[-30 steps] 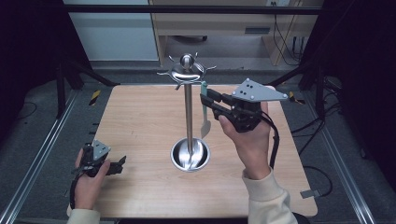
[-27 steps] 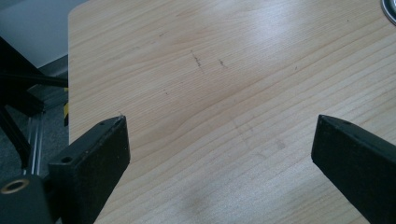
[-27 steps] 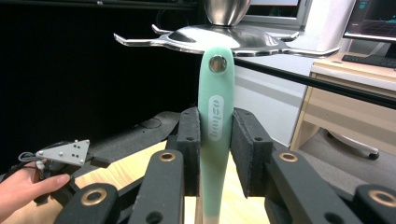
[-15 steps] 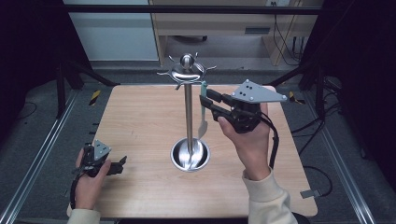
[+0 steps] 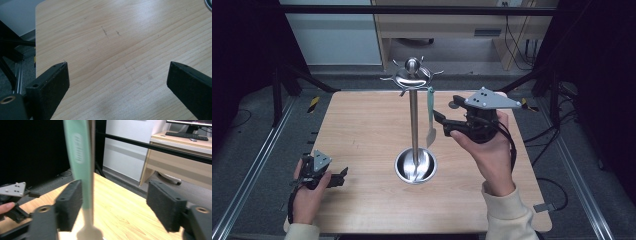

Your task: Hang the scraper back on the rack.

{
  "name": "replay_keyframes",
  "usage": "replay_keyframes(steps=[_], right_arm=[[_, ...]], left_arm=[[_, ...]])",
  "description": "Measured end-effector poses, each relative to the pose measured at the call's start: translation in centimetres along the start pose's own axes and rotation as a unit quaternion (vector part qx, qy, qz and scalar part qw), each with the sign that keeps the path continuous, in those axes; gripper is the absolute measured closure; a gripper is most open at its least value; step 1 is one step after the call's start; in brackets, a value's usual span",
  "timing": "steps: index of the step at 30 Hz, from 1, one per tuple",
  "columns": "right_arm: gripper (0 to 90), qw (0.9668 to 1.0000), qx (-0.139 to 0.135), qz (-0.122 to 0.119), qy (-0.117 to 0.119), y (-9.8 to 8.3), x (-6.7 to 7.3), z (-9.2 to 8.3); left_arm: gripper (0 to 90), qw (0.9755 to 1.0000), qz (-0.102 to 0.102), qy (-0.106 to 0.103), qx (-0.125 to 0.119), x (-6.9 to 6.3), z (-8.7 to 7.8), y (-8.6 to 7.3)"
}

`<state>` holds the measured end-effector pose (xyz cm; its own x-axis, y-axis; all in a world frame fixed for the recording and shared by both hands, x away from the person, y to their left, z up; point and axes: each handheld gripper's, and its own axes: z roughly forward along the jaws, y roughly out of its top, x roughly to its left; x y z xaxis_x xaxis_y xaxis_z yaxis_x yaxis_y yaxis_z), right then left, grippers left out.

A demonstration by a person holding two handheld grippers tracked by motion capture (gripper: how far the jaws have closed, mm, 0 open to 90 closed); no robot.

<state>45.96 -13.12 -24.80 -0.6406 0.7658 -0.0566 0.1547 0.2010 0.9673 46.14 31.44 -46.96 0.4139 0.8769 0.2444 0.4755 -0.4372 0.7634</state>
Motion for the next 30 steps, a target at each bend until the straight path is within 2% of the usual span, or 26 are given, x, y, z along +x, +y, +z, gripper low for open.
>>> replay_keyframes(steps=[5,8,12,18,21,24,30], right_arm=[[16.8,0.9990,0.006,-0.021,-0.040,-1.1,-0.7,0.2],[12.4,0.9979,0.003,-0.015,-0.063,-1.7,-1.1,0.5],[8.2,0.9964,0.018,-0.021,-0.080,-2.7,-1.6,0.8],[8.1,0.9950,0.019,-0.028,-0.094,-4.6,-2.4,0.5],[9.3,0.9945,0.036,-0.022,-0.096,-5.9,-2.9,0.7],[10.0,0.9936,0.052,-0.002,-0.100,-7.3,-3.3,0.9],[12.0,0.9900,0.077,0.014,-0.117,-10.1,-4.2,1.0]], left_arm=[[4.0,1.0000,-0.001,0.000,0.000,0.1,0.0,-0.1],[4.0,1.0000,-0.004,0.002,0.003,0.2,0.2,-0.1],[4.0,1.0000,-0.005,0.003,0.005,0.3,0.2,-0.2],[3.9,1.0000,-0.002,0.001,0.006,0.0,0.1,-0.2],[3.9,1.0000,-0.002,0.002,0.006,0.1,0.1,-0.2],[3.9,1.0000,-0.004,0.006,0.004,0.3,0.0,-0.2],[3.7,1.0000,-0.007,0.006,0.002,0.3,0.1,-0.2]])
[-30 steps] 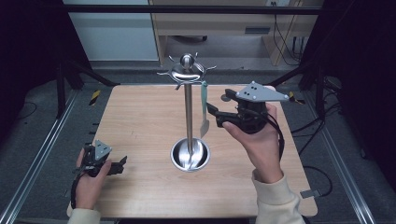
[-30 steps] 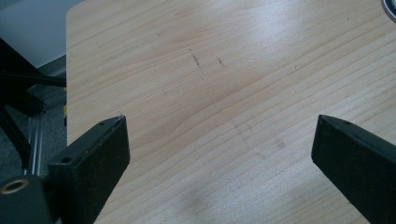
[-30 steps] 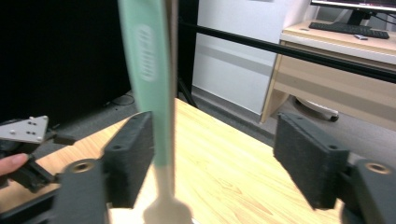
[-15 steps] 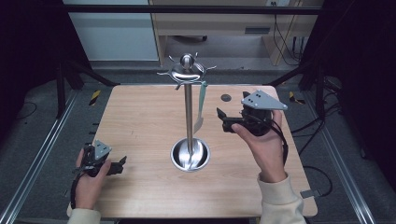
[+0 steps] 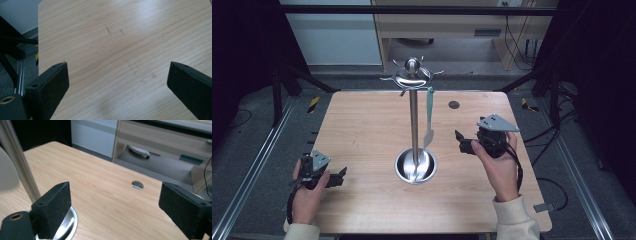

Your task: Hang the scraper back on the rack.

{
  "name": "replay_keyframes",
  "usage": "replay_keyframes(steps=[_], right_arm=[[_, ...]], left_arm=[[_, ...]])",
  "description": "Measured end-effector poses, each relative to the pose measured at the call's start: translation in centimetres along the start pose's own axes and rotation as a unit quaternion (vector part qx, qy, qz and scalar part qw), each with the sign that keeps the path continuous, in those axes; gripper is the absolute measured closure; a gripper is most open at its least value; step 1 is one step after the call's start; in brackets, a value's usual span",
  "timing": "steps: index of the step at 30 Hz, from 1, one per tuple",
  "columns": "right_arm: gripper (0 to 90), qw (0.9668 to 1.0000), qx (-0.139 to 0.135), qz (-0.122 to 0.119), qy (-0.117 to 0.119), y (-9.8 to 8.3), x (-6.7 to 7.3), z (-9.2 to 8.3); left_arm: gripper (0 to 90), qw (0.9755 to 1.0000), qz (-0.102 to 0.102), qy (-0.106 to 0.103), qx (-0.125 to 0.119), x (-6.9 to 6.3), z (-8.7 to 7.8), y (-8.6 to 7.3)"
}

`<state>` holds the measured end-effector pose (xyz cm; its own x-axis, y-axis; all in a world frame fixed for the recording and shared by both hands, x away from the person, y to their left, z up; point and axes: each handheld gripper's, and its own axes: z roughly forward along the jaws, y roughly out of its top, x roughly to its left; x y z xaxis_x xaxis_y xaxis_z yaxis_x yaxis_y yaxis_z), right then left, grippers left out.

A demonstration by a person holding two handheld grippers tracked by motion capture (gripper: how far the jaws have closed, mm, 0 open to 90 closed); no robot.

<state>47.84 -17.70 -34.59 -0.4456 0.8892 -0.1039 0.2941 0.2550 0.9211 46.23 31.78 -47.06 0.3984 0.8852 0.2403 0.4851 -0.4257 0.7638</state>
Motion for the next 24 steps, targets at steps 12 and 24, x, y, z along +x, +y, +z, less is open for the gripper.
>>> replay_keyframes(steps=[12,24], right_arm=[[17.6,0.9992,0.025,0.029,-0.015,-5.5,-2.1,-0.3],[14.8,0.9974,0.055,0.028,-0.038,-9.3,-2.3,1.4]], left_arm=[[3.7,0.9999,-0.004,0.007,-0.005,0.2,-0.2,0.0],[3.7,1.0000,-0.002,0.005,-0.003,0.1,-0.1,0.1]])
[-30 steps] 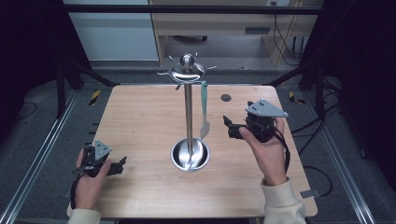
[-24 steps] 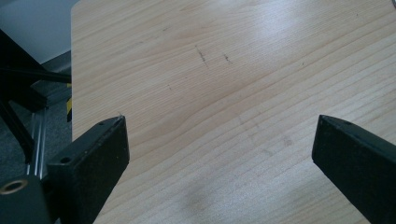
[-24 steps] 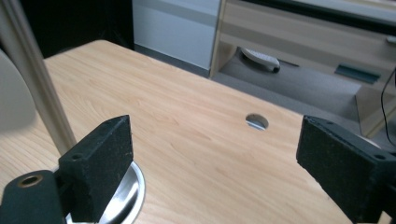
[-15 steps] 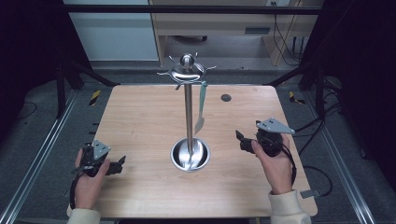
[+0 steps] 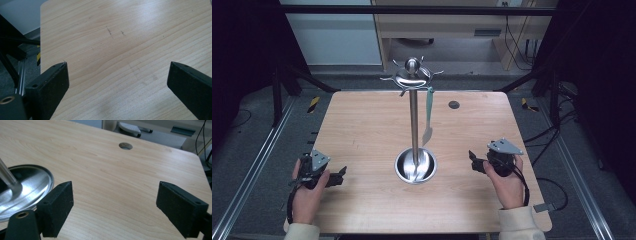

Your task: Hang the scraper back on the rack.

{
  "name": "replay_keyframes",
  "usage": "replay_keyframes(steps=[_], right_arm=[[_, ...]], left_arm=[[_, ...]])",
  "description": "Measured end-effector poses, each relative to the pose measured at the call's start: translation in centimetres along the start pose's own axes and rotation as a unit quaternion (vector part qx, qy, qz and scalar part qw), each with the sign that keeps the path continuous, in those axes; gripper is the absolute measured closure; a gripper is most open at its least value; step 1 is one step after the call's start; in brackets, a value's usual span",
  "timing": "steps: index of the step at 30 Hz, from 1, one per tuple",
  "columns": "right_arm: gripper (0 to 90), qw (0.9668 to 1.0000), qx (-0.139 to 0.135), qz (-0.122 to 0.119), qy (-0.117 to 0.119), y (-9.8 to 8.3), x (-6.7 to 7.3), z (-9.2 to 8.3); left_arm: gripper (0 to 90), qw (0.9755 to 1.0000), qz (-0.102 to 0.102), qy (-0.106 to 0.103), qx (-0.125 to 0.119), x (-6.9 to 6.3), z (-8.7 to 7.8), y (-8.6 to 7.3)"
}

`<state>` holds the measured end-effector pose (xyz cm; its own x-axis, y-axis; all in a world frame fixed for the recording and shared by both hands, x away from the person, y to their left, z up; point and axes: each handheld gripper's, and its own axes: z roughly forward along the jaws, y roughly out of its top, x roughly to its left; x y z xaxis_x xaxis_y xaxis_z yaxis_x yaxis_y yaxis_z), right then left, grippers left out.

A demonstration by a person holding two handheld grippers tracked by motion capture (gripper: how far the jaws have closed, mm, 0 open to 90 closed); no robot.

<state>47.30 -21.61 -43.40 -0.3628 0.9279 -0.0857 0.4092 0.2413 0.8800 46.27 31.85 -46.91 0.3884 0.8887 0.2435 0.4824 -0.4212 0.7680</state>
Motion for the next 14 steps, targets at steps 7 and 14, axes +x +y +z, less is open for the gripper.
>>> replay_keyframes(steps=[7,14], right_arm=[[15.6,0.9991,0.038,0.008,0.014,-1.6,0.1,1.4],[15.9,0.9973,0.072,0.003,0.016,-2.3,0.0,2.0]], left_arm=[[3.7,1.0000,0.000,-0.002,0.000,0.0,0.0,0.0],[3.7,1.0000,0.003,-0.004,0.002,-0.1,0.2,0.1]])
